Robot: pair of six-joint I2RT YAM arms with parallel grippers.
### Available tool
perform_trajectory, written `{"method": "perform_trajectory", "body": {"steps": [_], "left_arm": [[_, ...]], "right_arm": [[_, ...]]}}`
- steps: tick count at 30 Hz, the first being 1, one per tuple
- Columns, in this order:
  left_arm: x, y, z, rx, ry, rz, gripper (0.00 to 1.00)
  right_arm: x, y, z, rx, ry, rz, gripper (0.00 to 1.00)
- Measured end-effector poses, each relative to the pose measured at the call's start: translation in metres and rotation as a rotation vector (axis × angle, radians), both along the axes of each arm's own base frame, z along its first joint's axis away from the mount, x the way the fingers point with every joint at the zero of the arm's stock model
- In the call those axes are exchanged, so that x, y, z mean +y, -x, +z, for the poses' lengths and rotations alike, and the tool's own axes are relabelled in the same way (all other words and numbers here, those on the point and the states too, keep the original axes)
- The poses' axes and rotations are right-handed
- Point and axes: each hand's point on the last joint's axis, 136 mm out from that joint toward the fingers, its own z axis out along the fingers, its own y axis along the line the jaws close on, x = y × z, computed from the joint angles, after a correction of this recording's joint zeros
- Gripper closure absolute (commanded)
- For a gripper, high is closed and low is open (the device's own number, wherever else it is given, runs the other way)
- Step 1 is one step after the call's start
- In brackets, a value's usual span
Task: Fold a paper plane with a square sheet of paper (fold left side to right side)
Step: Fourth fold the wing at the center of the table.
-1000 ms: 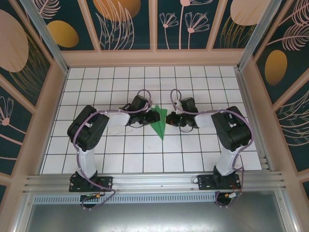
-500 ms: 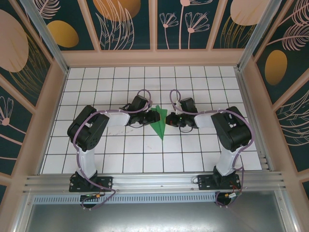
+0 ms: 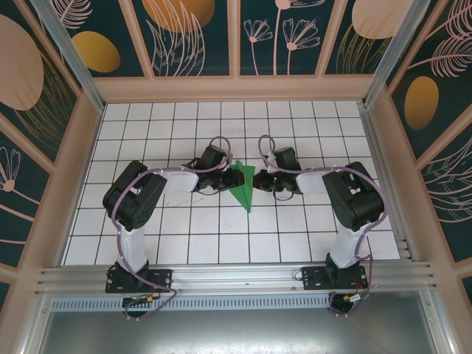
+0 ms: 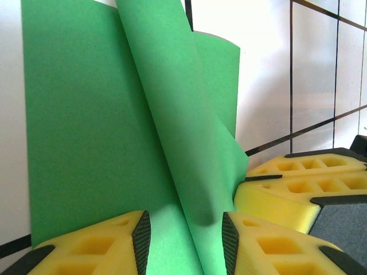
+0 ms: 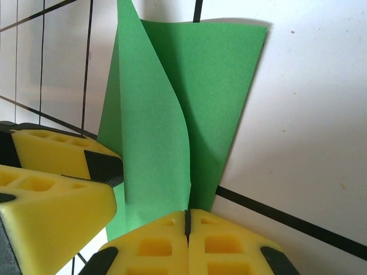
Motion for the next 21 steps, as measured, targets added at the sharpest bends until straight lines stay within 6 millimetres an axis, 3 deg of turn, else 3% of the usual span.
{"method": "perform_trajectory", "body": {"steps": [15, 21], "left_arm": [[0.0001, 0.0, -0.0001, 0.0, -0.001, 0.0, 0.58], [-0.0001, -0.0004, 0.0019, -0.008, -0.004, -0.008, 0.53]], "right_arm": [[0.0001, 0.0005, -0.0058, 0.023, 0.017, 0.006, 0.93], [0.0004, 0.0001, -0.0069, 0.025, 0.037, 0.016, 0.93]]}}
